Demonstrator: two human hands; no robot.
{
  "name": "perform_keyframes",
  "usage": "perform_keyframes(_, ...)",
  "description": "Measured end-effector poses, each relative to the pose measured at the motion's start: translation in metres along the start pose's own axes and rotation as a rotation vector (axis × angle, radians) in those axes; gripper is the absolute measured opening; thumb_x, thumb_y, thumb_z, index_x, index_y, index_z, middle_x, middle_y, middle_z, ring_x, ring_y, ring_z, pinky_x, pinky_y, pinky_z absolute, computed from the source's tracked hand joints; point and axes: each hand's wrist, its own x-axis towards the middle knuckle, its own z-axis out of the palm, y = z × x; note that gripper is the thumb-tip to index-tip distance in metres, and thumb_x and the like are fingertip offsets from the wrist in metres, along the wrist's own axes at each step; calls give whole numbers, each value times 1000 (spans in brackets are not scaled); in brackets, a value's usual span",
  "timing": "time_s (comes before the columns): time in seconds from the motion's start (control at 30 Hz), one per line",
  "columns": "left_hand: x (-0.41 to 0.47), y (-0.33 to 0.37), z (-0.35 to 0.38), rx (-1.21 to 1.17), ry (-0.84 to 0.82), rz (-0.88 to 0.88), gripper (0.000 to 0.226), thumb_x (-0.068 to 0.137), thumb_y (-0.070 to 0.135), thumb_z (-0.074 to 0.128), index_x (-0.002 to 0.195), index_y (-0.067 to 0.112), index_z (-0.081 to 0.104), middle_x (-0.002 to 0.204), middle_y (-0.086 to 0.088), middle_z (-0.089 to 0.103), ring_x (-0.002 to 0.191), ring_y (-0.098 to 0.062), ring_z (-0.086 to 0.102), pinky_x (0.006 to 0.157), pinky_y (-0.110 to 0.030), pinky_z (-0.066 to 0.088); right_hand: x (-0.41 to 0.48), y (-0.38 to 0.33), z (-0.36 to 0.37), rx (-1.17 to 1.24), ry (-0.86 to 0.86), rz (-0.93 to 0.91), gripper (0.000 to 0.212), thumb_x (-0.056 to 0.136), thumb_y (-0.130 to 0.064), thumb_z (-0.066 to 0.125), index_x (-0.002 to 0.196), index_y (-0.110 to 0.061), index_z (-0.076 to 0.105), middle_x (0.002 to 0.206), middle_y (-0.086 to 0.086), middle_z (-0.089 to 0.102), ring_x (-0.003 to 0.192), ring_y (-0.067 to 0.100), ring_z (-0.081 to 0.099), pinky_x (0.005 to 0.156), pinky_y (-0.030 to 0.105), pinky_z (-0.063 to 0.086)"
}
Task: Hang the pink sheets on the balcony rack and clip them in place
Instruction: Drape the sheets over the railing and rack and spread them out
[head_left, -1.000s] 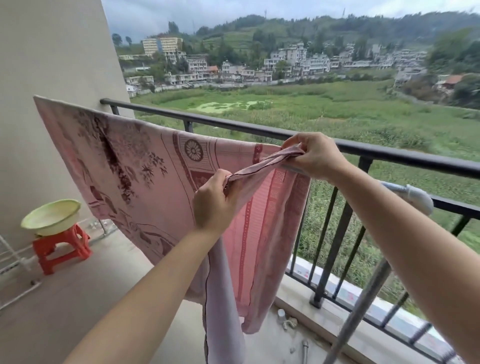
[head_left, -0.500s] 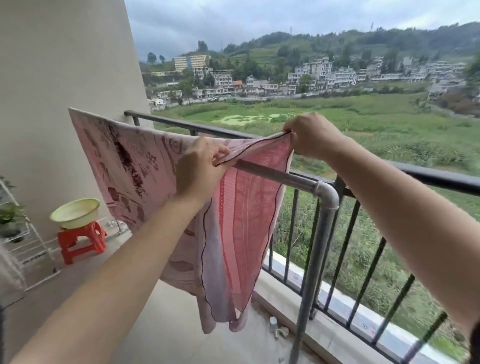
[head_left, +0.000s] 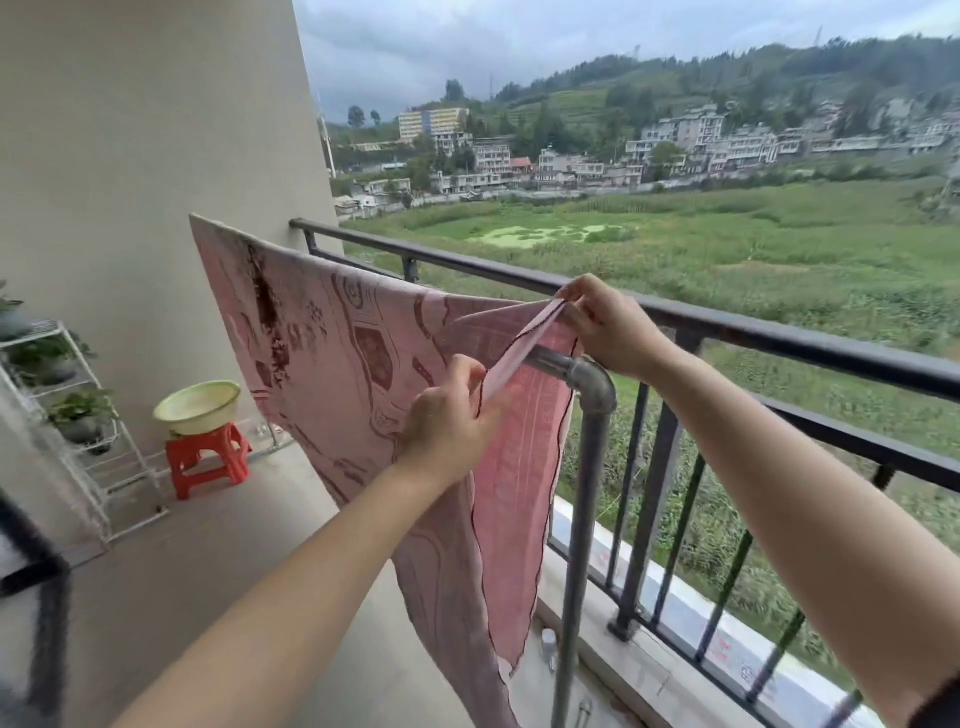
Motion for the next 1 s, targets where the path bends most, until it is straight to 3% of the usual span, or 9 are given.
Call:
perform_keyframes(0.13,-9,-6,10,-6,50,114,15,94,27,64,92,13,63,44,20,25,33,6,28,39,-9,20,-12,7,-7,-442,177,-367,28,94,-14,59,121,-8,57,113,13,63,88,33,64,69,44,55)
perform_keyframes(0.23,-17,-9,16,-47,74,146,11,93,23,65,86,15,62,45,19,27,34,-2,31,41,-4,15,-19,33,-7,-557,64,-181,34,87,-27,69,117,-13,61,111,9,61,85,28,65,62,36,52)
perform_keyframes(0.33,-16,-6,22,-34,110,142,13,91,22,66,81,17,61,52,17,41,42,-2,37,44,-8,20,-23,40,14,-550,-112,-34,12,89,-34,67,94,-25,63,91,-3,59,78,20,63,57,29,45)
perform_keyframes(0.4,-11,-2,25,-2,135,109,12,87,27,69,87,17,63,66,14,52,55,-2,44,49,-10,25,-24,41,29,-464,-277,64,23,85,-43,72,76,-30,55,77,-9,57,73,16,61,59,31,51)
perform_keyframes(0.5,0,2,30,49,86,74,33,83,37,70,107,17,59,87,7,62,74,-7,52,57,-14,34,-27,56,42,-338,-369,160,21,84,-35,75,74,-25,60,78,-4,66,73,18,65,69,40,59)
perform_keyframes(0.67,14,14,34,47,81,76,19,85,33,67,97,20,59,72,8,64,62,-11,58,53,-24,42,-34,62,24,-216,-126,157,17,88,-20,70,72,-23,70,67,-3,69,64,23,66,61,45,59)
perform_keyframes(0.77,16,17,32,-32,150,43,7,84,21,66,82,18,59,60,10,56,51,-11,50,48,-22,36,-37,48,7,-73,147,14,14,93,-28,67,91,-18,77,76,-3,73,62,19,65,59,43,57)
perform_keyframes(0.87,12,20,26,-118,226,41,9,79,10,63,77,16,57,55,8,52,46,-9,45,45,-13,29,-39,31,-6,-72,395,-165,23,98,-31,58,100,-13,71,88,-3,68,67,15,62,59,34,51)
perform_keyframes(1.0,-1,23,21,-224,234,153,9,77,9,62,76,13,55,51,5,52,42,-9,45,41,-16,34,-55,24,-1,-156,464,-319,27,105,-24,39,102,0,52,74,2,58,55,18,48,48,32,36)
